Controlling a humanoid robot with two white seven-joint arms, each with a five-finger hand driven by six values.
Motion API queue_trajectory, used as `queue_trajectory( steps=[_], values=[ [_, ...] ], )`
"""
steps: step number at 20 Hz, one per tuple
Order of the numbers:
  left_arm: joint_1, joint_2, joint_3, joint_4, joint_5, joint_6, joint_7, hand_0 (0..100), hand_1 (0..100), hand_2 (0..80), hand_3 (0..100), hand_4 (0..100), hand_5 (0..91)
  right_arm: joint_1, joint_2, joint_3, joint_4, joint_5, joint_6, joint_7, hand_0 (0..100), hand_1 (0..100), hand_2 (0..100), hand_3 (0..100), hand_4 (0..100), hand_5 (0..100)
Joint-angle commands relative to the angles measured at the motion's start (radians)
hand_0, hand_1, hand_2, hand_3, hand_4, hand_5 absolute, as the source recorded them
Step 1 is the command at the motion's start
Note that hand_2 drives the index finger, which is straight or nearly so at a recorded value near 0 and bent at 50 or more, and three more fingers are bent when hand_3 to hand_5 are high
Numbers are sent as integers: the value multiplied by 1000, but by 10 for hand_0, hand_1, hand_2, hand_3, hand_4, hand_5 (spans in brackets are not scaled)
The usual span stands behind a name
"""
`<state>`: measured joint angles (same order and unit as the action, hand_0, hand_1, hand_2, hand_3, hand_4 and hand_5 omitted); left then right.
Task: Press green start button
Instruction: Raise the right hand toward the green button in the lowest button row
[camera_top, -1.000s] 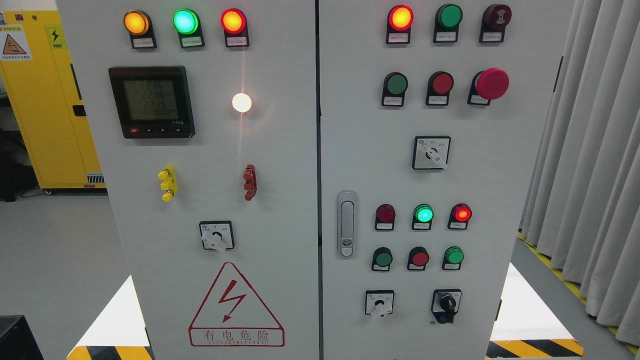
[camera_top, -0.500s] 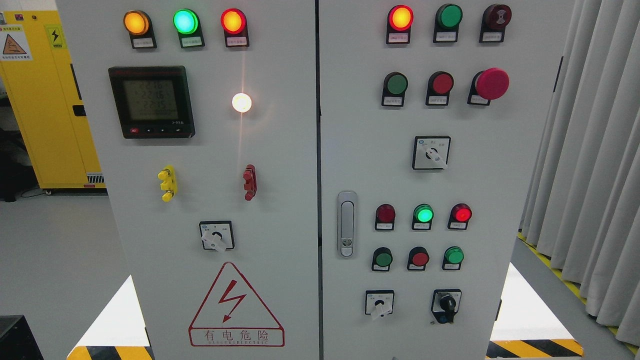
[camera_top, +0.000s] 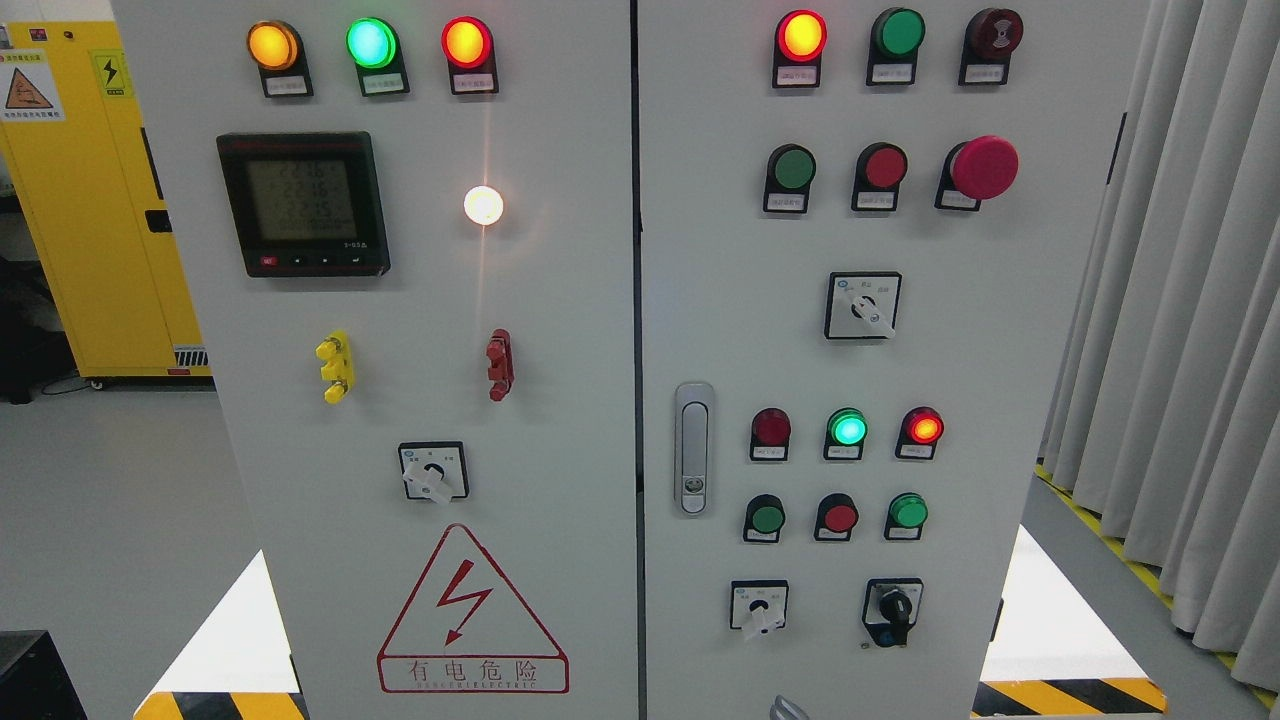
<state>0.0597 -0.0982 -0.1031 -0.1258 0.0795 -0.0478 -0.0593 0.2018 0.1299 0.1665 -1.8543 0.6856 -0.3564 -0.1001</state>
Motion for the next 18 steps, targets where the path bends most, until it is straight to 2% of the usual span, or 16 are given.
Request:
queue_trajectory(
  steps=[1,2,3,5,6,8,9,11,12,14,18],
  values=[
    [0,0,0,0,-1,0,-1,120,556,0,0,0,0,-60,0,-110,-3,288,2,-12,383,808,0,342,443,431],
    [0,0,0,0,0,0,-1,120,556,0,0,0,0,-85,0,-122,-3,337,4,-18,389,815,0,404,524,514],
    [0,0,0,0,0,0,-1,120,556,0,0,0,0,-105,2,-134,-3,372,5,-24,399,824,0,515,650,679],
    [0,0,0,0,0,0,-1,120,556,0,0,0,0,-134,4,-154,-3,416,8,-30,409,845,0,605,730,741],
    [0,0,0,0,0,0,1,120,556,0,0,0,0,-146,4,-160,-2,432,10,-30,437,871,0,729,809,823],
    [0,0,0,0,0,0,-1,120,556,0,0,0,0,-166,4,-174,-2,452,28,-30,465,889,0,772,846,880],
    [0,0,0,0,0,0,-1,120,556,0,0,0,0,-182,4,-177,-3,474,40,-30,467,901,0,798,873,949],
    [0,0,-1,0,0,0,-1,120,556,0,0,0,0,-200,4,-179,-6,511,57,-30,472,916,0,820,884,996],
    [0,0,0,0,0,0,-1,120,556,0,0,0,0,-209,4,-179,-9,531,66,-30,483,949,0,873,910,1000],
    [0,0,0,0,0,0,-1,120,556,0,0,0,0,-232,2,-176,-9,575,97,-29,519,997,0,908,938,1000],
    [0,0,0,0,-1,0,-1,120,556,0,0,0,0,-252,2,-171,-9,624,131,-24,541,1000,0,937,960,1000]
  ],
)
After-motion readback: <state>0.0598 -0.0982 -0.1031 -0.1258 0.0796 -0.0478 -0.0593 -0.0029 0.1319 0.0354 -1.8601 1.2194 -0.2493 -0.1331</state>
